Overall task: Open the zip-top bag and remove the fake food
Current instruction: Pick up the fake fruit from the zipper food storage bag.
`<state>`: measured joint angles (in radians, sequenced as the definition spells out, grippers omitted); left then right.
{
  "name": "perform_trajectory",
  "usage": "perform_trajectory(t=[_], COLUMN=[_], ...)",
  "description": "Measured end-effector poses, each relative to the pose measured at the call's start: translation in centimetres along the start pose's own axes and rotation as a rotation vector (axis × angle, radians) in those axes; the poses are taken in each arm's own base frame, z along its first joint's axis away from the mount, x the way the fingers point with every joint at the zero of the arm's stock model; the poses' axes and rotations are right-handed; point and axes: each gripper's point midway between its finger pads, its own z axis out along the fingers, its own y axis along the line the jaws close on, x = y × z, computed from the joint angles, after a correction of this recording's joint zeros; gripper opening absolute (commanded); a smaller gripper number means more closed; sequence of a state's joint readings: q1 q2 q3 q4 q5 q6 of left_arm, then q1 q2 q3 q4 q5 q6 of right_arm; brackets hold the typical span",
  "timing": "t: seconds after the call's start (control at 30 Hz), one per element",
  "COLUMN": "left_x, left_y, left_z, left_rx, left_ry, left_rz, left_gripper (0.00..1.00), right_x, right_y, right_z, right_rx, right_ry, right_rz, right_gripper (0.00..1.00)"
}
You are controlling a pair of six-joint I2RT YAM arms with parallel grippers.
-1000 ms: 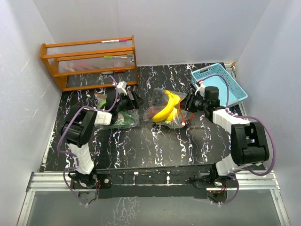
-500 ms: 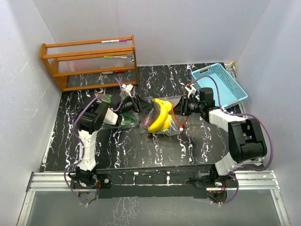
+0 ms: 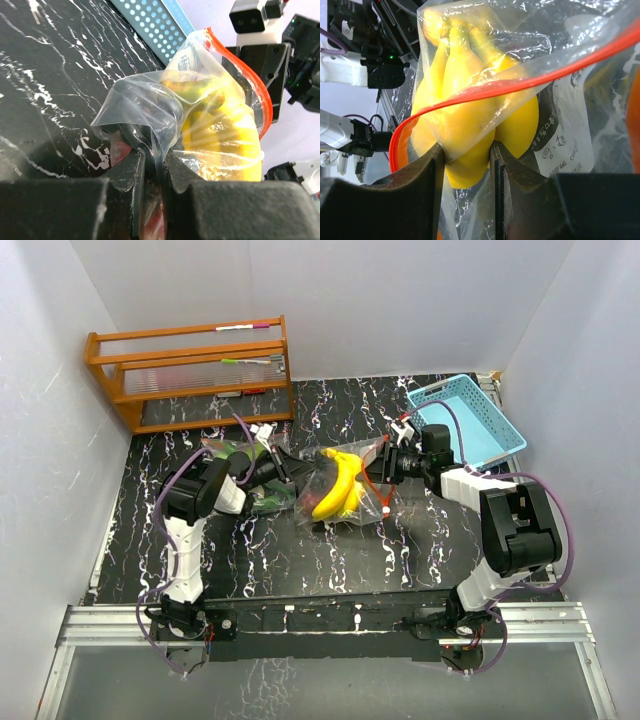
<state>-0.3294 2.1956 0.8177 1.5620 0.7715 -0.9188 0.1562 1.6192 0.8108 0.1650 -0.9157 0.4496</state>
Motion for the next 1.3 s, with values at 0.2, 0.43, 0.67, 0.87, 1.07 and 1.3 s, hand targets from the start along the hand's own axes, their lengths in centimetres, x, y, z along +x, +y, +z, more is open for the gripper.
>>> perform_trajectory(t=[0.2,0.43,0.67,0.87,1.07,1.3], left_x=[-2.1,-6.6,-11.1,-10.8,-10.2,-9.6], left_y=[0.4,1.3,7.0,6.7,7.1,6.8], left_z=[-2.3,-4.7,-11.9,-11.8,-11.7,-11.4], left_rx=[-0.071,-0.115,-0.337,-0.33,-0.327,-0.3], left_ry=[-0.082,-0.194,-0.443,-0.447,-0.439,-0.411], left_rz=[-0.035,-0.058,-0.118,-0.152,-0.198,-0.234], left_gripper=[0.0,0.0,0.0,0.0,0.0,0.0], right_x=[-0.6,-3.4,-7.1,-9.1,-9.9,-12.7], right_y=[-0.4,-1.1,-2.9,-1.3,-2.5,-5.4], right_z=[0.3,-1.9,-5.5,-4.7,-0.5,4.8], right_rx=[0.038,0.073,0.197,0.141,0.114,0.096], right_ry=[-0.019,-0.121,-0.273,-0.285,-0.232,-0.237], right_rz=[0.029,0.072,0.077,0.034,0.059,0.041], right_gripper=[0.08,0.08,0.08,0.23,0.51,0.18])
